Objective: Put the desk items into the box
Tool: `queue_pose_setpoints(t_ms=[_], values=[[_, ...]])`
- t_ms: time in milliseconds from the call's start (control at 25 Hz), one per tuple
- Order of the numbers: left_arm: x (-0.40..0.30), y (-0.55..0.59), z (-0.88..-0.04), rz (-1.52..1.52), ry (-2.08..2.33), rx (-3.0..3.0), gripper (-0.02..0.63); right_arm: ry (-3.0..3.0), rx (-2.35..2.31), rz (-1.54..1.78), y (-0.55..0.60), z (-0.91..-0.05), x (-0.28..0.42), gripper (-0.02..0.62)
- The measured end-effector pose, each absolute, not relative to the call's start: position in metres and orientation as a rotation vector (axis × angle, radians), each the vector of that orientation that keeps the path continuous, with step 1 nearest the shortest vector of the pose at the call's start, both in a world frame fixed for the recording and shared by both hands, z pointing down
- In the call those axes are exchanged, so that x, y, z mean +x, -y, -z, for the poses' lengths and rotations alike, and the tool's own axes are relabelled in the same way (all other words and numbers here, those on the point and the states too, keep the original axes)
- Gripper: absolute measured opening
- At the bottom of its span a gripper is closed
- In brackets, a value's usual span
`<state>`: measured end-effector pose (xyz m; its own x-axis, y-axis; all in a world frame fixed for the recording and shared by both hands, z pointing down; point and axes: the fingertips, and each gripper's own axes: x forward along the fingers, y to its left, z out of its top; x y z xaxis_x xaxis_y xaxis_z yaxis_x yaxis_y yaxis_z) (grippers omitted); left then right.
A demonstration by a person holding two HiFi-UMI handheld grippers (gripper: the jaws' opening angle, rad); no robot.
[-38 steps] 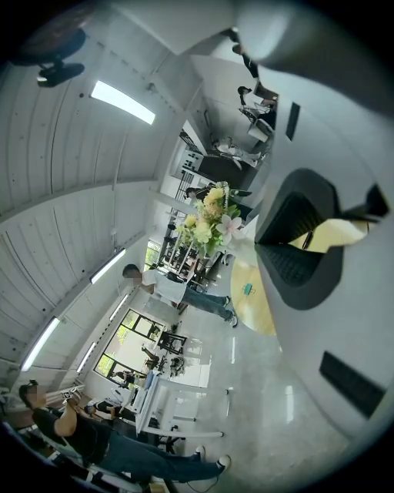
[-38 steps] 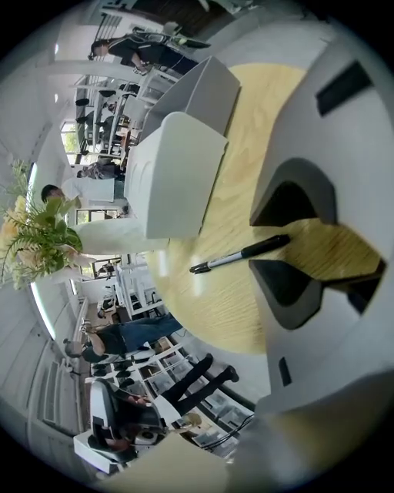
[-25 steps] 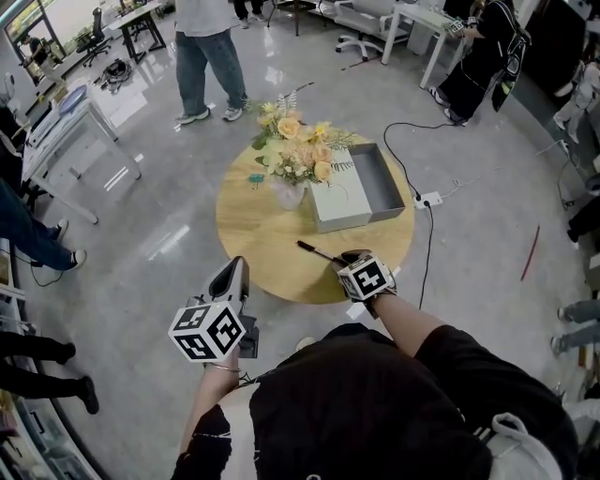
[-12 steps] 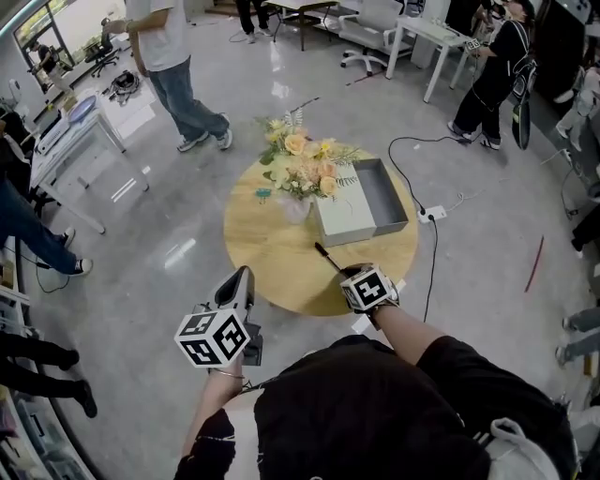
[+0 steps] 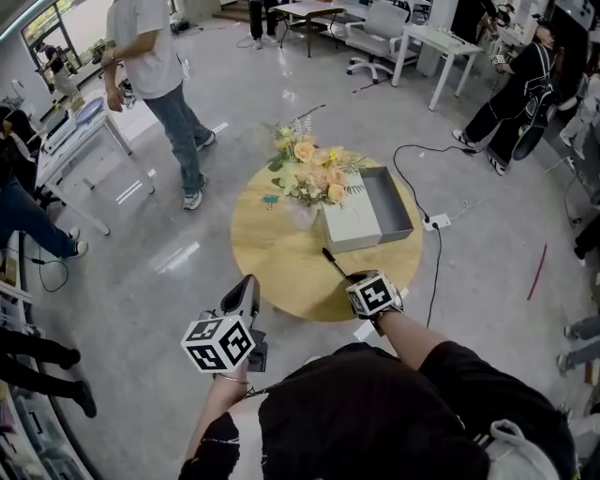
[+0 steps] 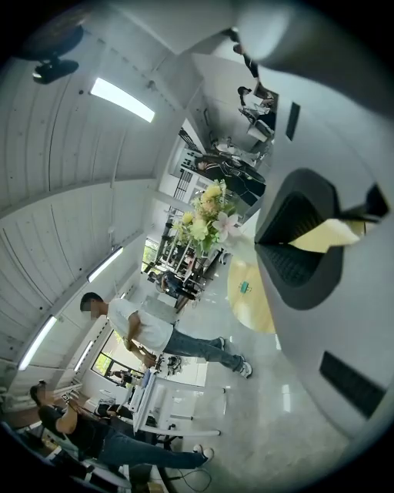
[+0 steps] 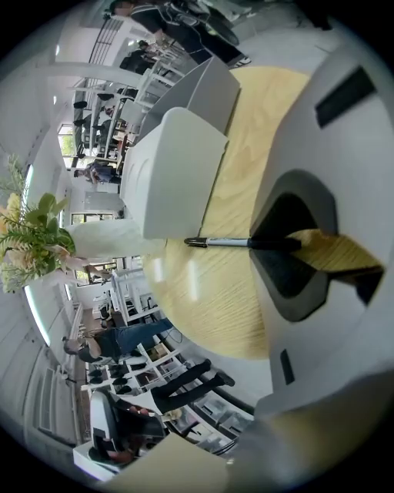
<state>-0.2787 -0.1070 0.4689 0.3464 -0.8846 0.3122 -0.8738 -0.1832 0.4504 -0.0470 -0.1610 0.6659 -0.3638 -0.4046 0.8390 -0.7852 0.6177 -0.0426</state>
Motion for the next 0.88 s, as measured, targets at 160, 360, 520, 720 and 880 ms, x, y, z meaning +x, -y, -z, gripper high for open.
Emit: queue_pose_setpoints(t_ms=[160, 360, 520, 720, 880], values=[[-0.2793, 0.1069, -0.4707, 0.025, 1.526, 2.049, 0.011, 1.983, 0.927, -0.553, 0.1609, -0.6658, -0.0471, 0.054], [-0.2777, 0.1083, -0.4702, 0.021, 1.523, 2.054, 0.011, 1.979, 0.908, -0.559, 0.1601, -0.6647, -0.0479, 0.052], [-0.2771, 0.1105, -0.4708, 0.021, 1.519, 2.054, 0.011, 1.997, 0.883, -0.584, 0.1614, -0.6644, -0.0491, 0.051], [-0.2742, 0.1126, -0.4694, 0.016, 1.513, 2.062, 0.011, 2.016, 0.833, -0.662, 0.1621, -0.6661, -0.0490, 0.051], [-0.2718, 0.1132, -0.4692, 0.009, 1.505, 2.063, 0.011, 2.013, 0.820, -0.660, 0.1634, -0.6617, -0.0518, 0.049]])
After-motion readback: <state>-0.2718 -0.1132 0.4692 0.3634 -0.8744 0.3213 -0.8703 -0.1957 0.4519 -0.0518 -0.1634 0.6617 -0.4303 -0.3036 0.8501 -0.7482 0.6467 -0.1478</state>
